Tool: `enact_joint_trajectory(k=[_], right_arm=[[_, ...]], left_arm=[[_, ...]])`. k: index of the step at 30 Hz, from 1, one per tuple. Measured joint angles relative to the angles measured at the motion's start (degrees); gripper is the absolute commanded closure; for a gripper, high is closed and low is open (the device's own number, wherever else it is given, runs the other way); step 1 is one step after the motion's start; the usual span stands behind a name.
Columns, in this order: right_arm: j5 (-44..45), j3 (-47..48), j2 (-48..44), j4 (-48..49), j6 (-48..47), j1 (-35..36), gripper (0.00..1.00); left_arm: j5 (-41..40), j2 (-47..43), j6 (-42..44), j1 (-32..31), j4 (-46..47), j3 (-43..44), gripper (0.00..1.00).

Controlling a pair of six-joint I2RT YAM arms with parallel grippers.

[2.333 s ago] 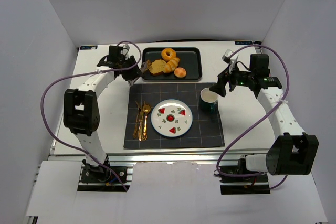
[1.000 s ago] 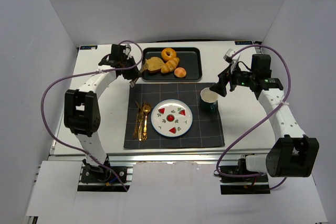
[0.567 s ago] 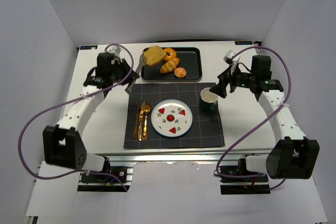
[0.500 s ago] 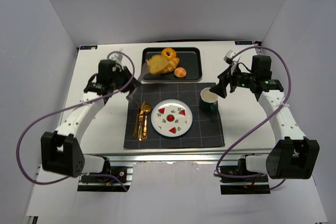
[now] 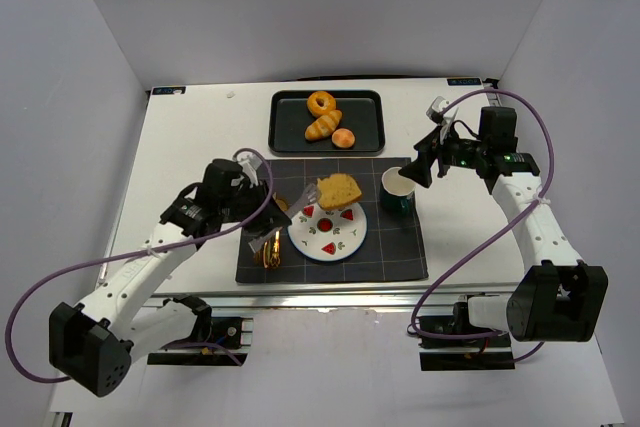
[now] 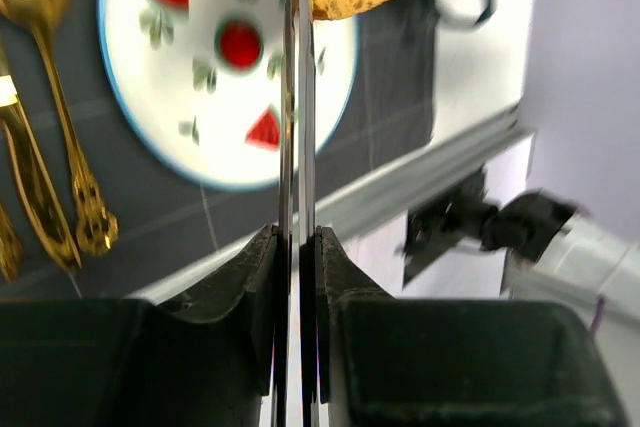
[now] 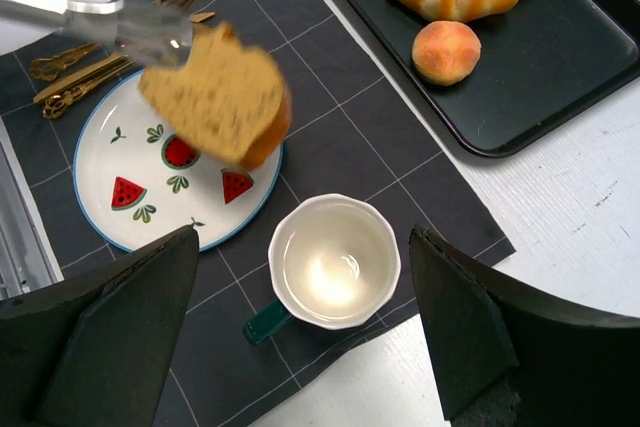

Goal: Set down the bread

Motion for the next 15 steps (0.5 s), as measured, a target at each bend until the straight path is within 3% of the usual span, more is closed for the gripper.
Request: enact_joint_trajectory(k=[7, 11, 12, 15], right_arm=[[-0.1, 0.0, 0.1, 0.0, 0.0, 0.0, 0.11], [-0.1, 0.0, 0.1, 0.0, 0.0, 0.0, 0.11], [-0.1, 0.0, 0.1, 0.0, 0.0, 0.0, 0.11], [-0.1, 0.0, 0.1, 0.0, 0.0, 0.0, 0.1]], left_arm=[[-1.2, 0.1, -0.1, -3.7, -6.4, -2.2, 1.0], [-1.9, 0.1, 0.0, -3.9, -8.3, -2.3, 0.83], [-2.2, 0.1, 0.0, -3.9, -8.5, -2.3, 0.71], [-3.0, 0.2, 0.3, -3.9, -9.1, -2.3, 0.56]])
